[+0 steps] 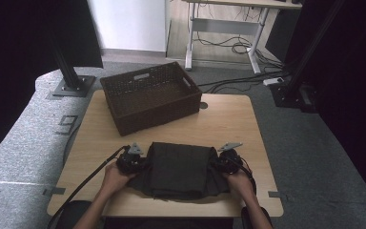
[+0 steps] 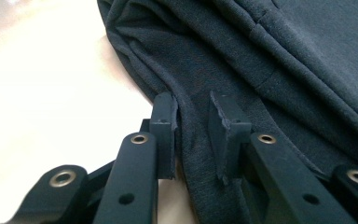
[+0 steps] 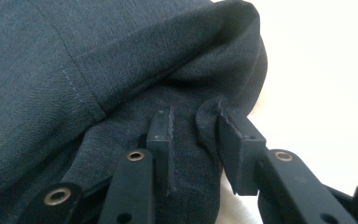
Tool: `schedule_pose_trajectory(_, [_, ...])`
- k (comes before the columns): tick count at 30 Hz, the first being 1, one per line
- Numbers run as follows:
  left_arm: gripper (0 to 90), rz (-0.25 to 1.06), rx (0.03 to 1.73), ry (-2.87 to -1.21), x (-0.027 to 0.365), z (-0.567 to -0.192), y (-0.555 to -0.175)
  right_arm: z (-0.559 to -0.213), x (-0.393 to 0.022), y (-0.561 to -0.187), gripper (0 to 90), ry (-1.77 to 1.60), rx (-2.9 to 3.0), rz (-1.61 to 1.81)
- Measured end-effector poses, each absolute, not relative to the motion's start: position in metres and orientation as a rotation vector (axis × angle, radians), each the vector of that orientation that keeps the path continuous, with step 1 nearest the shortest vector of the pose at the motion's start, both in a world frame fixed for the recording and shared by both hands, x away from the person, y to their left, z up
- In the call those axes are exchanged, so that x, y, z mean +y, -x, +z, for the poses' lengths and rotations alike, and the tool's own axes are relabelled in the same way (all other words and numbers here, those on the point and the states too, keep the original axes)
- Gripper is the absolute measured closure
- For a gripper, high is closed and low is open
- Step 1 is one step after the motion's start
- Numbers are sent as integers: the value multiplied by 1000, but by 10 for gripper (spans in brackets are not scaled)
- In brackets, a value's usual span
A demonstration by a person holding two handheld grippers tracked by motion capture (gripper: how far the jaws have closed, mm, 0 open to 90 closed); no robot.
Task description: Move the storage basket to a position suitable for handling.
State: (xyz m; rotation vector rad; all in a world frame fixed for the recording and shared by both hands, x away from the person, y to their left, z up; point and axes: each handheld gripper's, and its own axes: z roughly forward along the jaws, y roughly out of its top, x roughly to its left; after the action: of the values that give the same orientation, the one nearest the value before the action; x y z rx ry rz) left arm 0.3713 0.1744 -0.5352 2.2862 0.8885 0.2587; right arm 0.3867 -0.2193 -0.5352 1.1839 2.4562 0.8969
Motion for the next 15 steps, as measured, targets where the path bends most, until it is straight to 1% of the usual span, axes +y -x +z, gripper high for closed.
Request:
schedule_pose_trajectory(12, [693, 260, 875, -2326, 181, -532, -320, -535, -214, -348, 649, -1108, 2521, 910])
schedule_pose_trajectory(15, [680, 246, 884, -2314, 183, -533, -308, -535, -214, -339, 646, -1090, 2534, 915])
